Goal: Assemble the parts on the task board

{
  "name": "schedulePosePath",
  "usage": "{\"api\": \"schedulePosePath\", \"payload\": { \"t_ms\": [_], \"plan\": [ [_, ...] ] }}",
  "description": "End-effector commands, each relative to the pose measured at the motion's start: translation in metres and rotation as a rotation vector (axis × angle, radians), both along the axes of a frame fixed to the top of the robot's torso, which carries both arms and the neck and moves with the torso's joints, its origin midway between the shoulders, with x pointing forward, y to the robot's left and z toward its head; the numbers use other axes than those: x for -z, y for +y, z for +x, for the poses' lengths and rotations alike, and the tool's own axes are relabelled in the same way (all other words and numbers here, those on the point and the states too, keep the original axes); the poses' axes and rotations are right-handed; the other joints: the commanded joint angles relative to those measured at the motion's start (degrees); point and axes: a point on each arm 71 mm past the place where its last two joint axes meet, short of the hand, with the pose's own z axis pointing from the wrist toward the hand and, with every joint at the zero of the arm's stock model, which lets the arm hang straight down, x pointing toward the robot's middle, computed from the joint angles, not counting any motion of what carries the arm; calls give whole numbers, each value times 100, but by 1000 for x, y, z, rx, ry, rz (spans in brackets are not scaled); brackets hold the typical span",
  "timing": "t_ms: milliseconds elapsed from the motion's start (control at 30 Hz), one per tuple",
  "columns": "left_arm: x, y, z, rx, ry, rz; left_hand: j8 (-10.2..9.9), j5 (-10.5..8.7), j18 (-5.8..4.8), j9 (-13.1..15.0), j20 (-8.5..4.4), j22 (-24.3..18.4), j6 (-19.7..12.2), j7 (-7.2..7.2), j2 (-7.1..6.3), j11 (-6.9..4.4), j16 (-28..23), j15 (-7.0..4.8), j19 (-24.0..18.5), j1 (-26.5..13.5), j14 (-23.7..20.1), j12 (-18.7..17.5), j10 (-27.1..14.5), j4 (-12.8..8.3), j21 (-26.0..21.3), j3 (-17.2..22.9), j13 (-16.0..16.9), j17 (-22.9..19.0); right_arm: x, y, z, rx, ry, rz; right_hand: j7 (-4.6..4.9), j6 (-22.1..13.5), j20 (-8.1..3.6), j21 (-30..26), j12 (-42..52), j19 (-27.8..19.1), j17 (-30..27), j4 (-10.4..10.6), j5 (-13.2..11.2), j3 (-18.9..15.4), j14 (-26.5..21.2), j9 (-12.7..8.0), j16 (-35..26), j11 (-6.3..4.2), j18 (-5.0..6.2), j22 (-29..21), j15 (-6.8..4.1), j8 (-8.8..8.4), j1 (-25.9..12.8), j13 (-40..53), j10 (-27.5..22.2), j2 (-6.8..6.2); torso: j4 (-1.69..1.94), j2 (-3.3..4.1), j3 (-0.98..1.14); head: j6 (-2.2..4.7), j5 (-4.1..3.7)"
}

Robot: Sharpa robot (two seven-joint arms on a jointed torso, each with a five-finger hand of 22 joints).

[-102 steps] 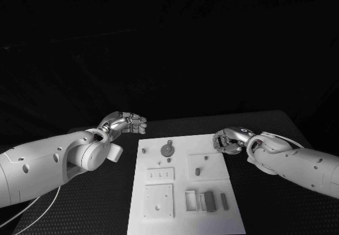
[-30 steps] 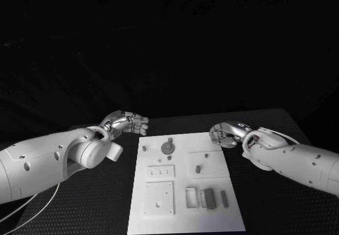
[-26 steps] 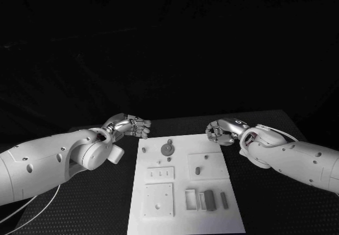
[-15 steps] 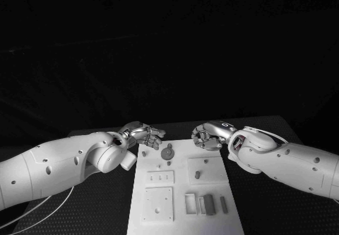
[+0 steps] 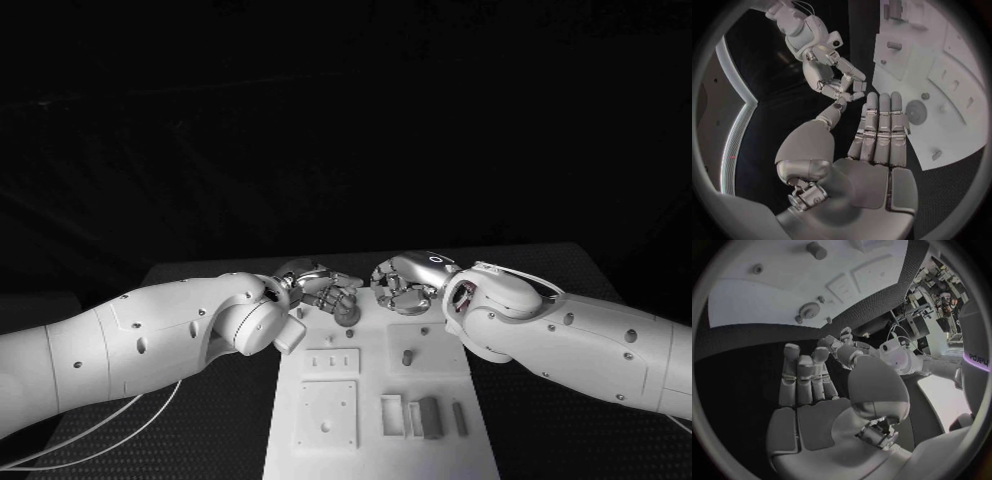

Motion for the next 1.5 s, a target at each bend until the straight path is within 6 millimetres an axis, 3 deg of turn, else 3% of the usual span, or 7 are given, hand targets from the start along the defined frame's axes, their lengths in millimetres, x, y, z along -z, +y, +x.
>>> {"api": "schedulePosePath", "payload": {
  "t_ms": [33, 367, 800, 1200, 1500],
  "plan": [
    [2, -5, -3, 1, 25, 10, -24, 20, 59, -7, -8, 8, -10, 11, 29, 7, 12, -4, 19, -44, 38, 39, 33, -13, 25, -31, 14, 10, 0, 3, -1, 5, 0, -25, -79, 1172, -7, 41, 34, 53, 7, -29, 15, 1, 100, 5, 18, -134, 78, 108, -74, 28, -1, -9, -109, 44, -2, -24, -2, -22, 25],
    [3, -9, -4, 23, 35, 9, -35, 19, 52, -14, -8, 16, -12, 15, 33, 11, 3, -1, 12, -70, 29, 35, 17, -7, 20, -38, 42, 31, 0, 13, -4, -18, 4, -22, -81, 1177, -11, 45, 34, 60, 6, -37, 14, 2, 108, 7, 17, -136, 78, 107, -77, 28, -10, -11, -103, 46, -12, -3, 3, -4, 17],
    [3, -14, -6, 45, 43, -6, -24, 19, 51, -15, -15, 34, 35, 0, 79, 5, -3, -7, 11, -72, 34, 35, 6, -15, 16, -25, 93, 71, 1, 21, -6, -41, 8, -25, -82, 1179, -14, 47, 34, 63, 5, -46, 15, 4, 113, 9, 17, -138, 78, 106, -78, 26, -15, -12, -99, 49, 5, 0, -5, -23, -9],
    [4, -16, -8, 56, 61, 8, -7, 19, 47, -12, -24, 57, 95, -20, 110, -9, 2, -19, 24, -72, 63, 45, 23, -43, 20, -23, 152, 122, 1, 29, -8, -60, 5, -23, -83, 1181, -15, 48, 33, 65, 4, -52, 15, 5, 116, 10, 16, -138, 78, 105, -79, 25, -20, -13, -97, 50, 0, -3, 11, -24, -15],
    [4, -15, -6, 38, 54, 9, -17, 18, 44, -18, -26, 66, 91, -20, 106, -11, 0, -22, 25, -75, 67, 44, 22, -56, 19, -27, 172, 140, 2, 33, -10, -73, 10, -21, -84, 1186, -18, 49, 34, 67, 3, -61, 15, 6, 120, 11, 16, -140, 78, 105, -81, 26, -25, -14, -92, 49, -3, 0, 12, -29, -20]
  ]
}}
